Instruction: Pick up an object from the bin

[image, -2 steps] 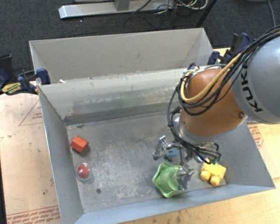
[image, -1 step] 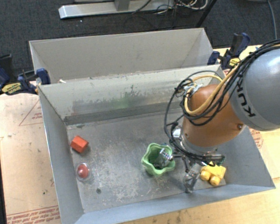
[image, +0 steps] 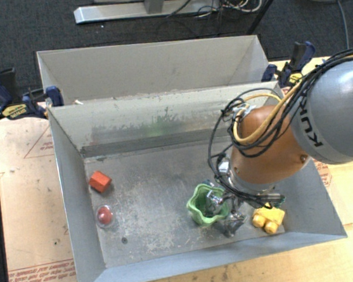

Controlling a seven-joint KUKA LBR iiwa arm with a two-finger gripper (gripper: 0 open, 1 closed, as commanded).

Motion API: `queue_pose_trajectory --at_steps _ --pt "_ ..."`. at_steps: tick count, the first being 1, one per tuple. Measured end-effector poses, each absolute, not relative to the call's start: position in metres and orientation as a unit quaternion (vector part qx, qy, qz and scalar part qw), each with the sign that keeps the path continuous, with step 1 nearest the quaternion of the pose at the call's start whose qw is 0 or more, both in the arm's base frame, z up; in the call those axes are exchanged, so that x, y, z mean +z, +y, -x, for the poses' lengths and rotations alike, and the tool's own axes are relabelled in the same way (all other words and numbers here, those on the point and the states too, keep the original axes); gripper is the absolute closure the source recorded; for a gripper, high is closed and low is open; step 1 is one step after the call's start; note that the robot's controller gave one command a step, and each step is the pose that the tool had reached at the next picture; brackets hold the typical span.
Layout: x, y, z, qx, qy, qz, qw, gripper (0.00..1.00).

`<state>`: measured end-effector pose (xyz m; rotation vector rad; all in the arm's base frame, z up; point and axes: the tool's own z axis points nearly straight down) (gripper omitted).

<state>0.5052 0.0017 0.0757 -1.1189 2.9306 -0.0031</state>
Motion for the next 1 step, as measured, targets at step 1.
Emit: queue_pose_trajectory --at_steps 1 --pt "0.205 0.0143 -0.5085 -0.001 0.933 0.36 0.005 1.0"
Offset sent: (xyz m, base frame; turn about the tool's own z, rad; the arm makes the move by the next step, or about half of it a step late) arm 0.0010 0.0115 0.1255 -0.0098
